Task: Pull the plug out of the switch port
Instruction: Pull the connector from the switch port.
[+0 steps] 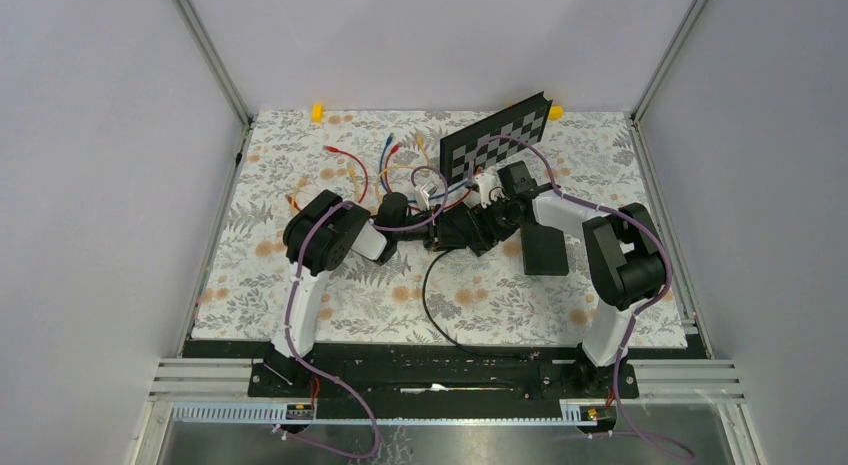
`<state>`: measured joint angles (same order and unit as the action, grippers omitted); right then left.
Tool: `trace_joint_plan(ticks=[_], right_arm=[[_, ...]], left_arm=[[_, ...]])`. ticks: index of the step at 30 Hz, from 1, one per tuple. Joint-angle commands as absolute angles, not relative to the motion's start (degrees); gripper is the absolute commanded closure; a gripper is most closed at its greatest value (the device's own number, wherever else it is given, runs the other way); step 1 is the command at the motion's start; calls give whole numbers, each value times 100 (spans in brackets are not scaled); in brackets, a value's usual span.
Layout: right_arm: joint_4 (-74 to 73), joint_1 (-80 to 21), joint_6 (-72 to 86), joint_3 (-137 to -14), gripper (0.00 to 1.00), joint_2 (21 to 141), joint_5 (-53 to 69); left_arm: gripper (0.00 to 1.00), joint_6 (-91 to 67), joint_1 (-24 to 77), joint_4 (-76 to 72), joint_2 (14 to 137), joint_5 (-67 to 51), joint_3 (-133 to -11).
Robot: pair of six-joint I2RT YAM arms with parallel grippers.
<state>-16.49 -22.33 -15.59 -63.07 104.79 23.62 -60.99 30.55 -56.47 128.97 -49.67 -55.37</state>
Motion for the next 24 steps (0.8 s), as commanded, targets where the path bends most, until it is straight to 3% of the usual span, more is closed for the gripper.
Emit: trace_joint_plan(ticks=[1, 15, 24], right_arm=[[-1959, -2250, -1503, -6279, 52, 10742, 2404], [-1961, -2233, -1525, -6269, 52, 10744, 2383], [-1977, -2240, -1529, -6283, 52, 10776, 2387]], left_arm=[[65, -6278, 3120, -5837, 13271, -4962, -5370], [67, -6211, 3029, -5736, 13205, -4963, -5267], [75, -6423, 2937, -5869, 13362, -4978, -5317]])
